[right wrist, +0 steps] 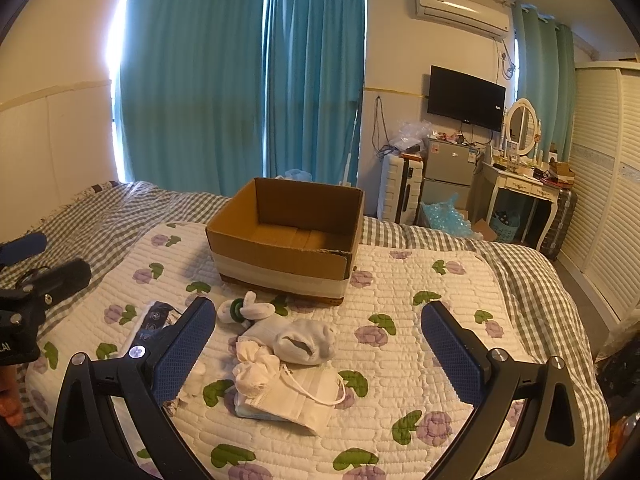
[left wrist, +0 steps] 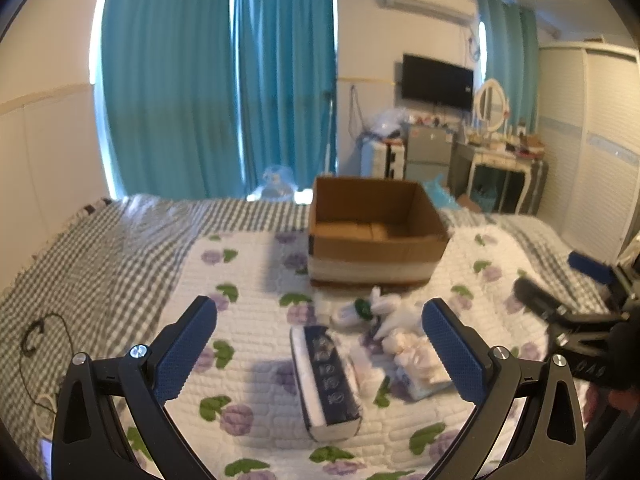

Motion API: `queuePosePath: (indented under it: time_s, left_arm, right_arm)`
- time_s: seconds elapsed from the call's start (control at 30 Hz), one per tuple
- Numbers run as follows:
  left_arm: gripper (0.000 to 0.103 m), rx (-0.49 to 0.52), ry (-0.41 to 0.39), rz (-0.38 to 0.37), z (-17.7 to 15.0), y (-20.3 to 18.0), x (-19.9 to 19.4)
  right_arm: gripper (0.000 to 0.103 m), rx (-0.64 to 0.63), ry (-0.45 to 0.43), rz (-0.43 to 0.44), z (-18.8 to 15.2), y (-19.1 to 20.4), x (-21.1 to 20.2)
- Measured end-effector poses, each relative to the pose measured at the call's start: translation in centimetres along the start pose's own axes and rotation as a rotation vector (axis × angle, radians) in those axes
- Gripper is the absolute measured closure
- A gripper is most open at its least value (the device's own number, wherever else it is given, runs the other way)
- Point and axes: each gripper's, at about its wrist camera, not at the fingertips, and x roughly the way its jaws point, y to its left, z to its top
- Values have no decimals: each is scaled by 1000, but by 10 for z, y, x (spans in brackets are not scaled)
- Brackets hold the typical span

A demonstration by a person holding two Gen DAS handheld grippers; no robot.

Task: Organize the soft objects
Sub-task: 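Grasp the dark-blue tissue pack with the left tool while the right tool grasps the white face mask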

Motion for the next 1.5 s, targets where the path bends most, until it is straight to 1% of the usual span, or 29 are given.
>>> queuePosePath:
  time_s: [0.17,0.27,0.3,0.43,0.5,0.53,0.57,0.6,0.63,0.67,0.7,0.8,0.93,1.1,1.17,1.23,1.3,1.33,1.37,1.4,1.47,1.5]
  left_arm:
    - [0,-38,114,-26,-24,2,30]
    - [0,-27,171,-34,-41,-3,49]
    - [6,-18,188,-37,-46,-5,55]
    - [14,-21,256,-52,-61,-5,78]
    - [30,-30,291,-68,-66,-3,89]
    - [33,-35,307,-76,-68,-2,94]
    - [41,-37,320,-81,-69,-1,98]
    - [47,-36,330,-82,-71,0,102]
    - [48,-33,330,-81,-72,0,104]
    - [54,-30,323,-78,-73,1,104]
    - [56,-29,315,-78,-73,2,105]
    - [58,-51,312,-102,-70,9,105]
    - [58,-62,306,-110,-64,16,107]
    - [58,-50,294,-127,-59,15,107]
    - [58,-51,295,-133,-58,15,106]
    - [58,-45,297,-131,-57,14,105]
    - [58,-39,293,-126,-54,14,101]
    - [58,-37,289,-125,-53,14,98]
    - [58,-35,284,-124,-51,14,96]
    - [58,-33,278,-124,-49,14,91]
    - [58,-28,269,-125,-47,14,83]
    - [58,-26,265,-124,-46,14,80]
  right_arm:
    - [0,1,40,-9,-6,-3,9]
    - [0,-2,84,-14,-13,-4,23]
    - [0,-2,100,-12,-17,-4,29]
    - [0,-5,174,1,-31,-3,54]
    - [0,-7,212,13,-40,-1,68]
    - [0,-10,229,21,-43,1,74]
    - [0,-16,248,30,-47,3,80]
    - [0,-24,263,38,-51,8,87]
    - [0,-32,280,46,-55,10,92]
    - [0,-41,298,53,-58,13,97]
    - [0,-52,318,58,-62,16,103]
    - [0,-75,373,69,-74,20,116]
    - [0,-38,414,96,-82,13,123]
    - [12,-35,466,124,-87,14,128]
    - [24,-35,493,136,-92,15,132]
    - [31,-30,521,153,-96,16,136]
    - [45,-21,532,175,-97,16,136]
    - [57,-15,532,181,-96,14,135]
    - [64,-11,532,183,-96,13,134]
    - [67,-2,535,190,-95,11,133]
    - [80,9,538,192,-96,6,130]
    - [83,15,539,192,-96,4,128]
